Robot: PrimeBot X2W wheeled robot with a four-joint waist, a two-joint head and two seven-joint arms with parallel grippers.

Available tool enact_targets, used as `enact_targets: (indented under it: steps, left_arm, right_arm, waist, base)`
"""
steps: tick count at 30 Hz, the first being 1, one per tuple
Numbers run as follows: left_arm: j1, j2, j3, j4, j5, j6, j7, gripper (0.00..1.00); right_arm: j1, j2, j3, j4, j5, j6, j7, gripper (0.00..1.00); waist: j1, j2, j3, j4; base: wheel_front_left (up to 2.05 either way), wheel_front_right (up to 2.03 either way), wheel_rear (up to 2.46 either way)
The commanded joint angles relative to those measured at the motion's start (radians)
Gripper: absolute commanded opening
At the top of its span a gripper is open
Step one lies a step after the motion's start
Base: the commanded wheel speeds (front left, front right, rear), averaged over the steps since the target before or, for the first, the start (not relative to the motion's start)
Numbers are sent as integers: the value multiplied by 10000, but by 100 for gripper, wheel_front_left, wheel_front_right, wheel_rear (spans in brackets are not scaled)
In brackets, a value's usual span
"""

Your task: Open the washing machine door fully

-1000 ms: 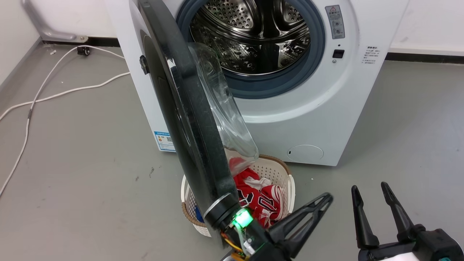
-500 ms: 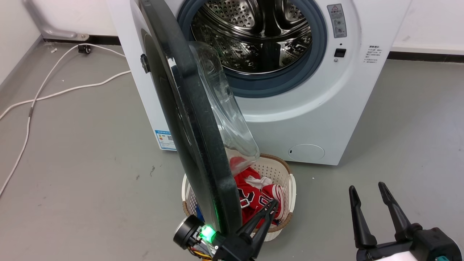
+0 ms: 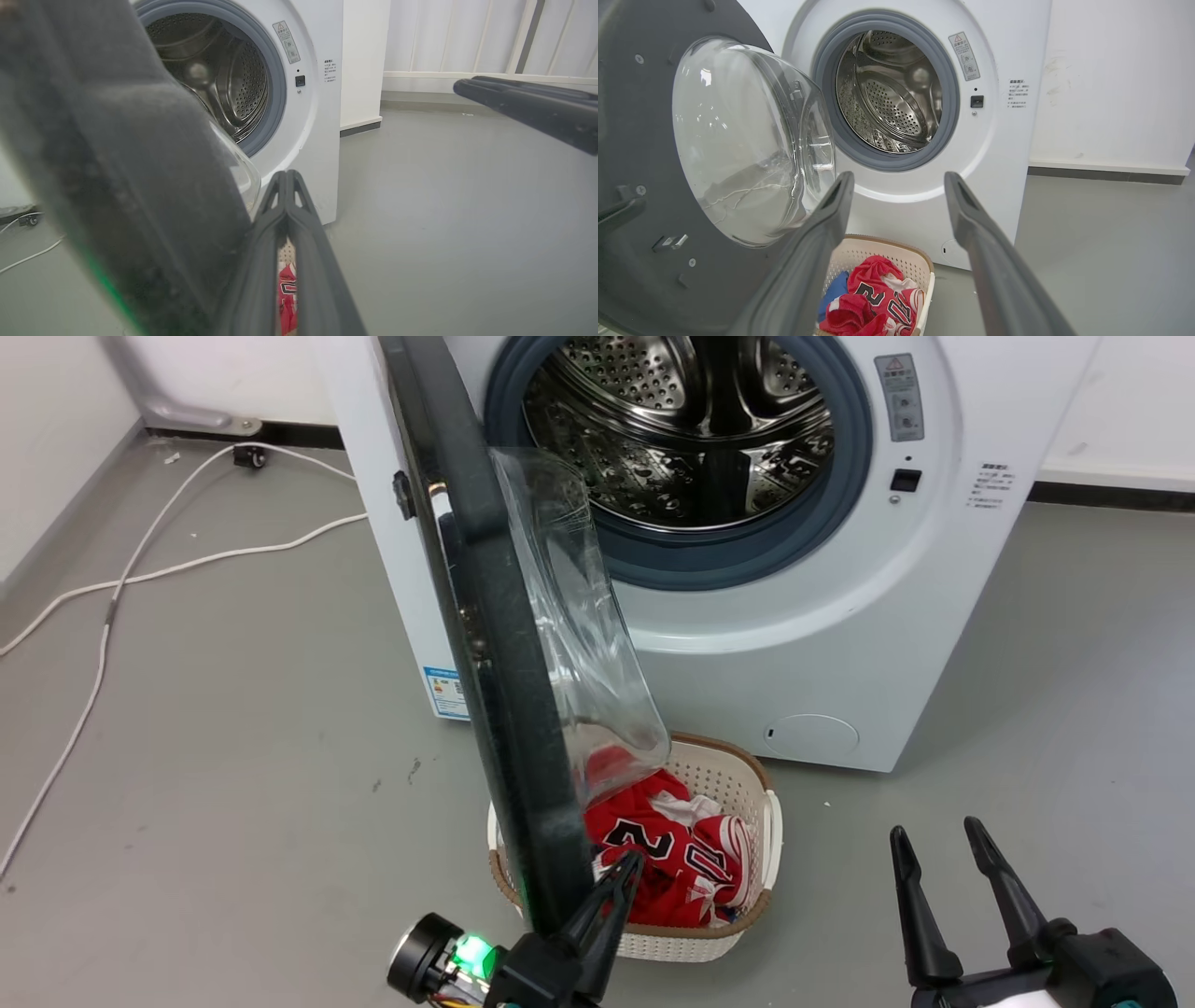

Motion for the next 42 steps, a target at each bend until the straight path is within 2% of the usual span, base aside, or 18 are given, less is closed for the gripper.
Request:
enact_targets:
  steps: [1,11,18,26,27,42]
  left_arm:
    - [48,188,347,45,-14,180,42,0]
    - [552,322,1161,-383,5,429,33,0]
    - [650,396,2075,-503,-183,593,33,0]
    - [421,564,3729,-441,-503,754,32,0]
    - [174,578,4401,-303,-579,850,32,0]
    - [-1333,625,7675,715,-861,541,32,0]
  right_arm:
    - [102,28,11,33,36,-3,-17,100]
    - [143,28,29,140,115,-3,-17,100]
    - [47,28,44,211,118,-3,-17,100]
    - [-152,28,69,244,-37,-3,-17,100]
    - [-281,28,52,241,-125,-3,-17,100]
    - [-822,27,-166,149,-633,-3,-17,100]
  waist:
    - [0,0,0,99]
    - [0,0,74,858]
    - [0,0,238,1303]
    - [0,0,536,1506]
    - [0,0,700,1525]
    - [0,0,1926,1265]
  base:
    - [0,0,0]
    - [0,0,0]
    - [0,0,0]
    - [0,0,0]
    - [0,0,0]
    - [0,0,0]
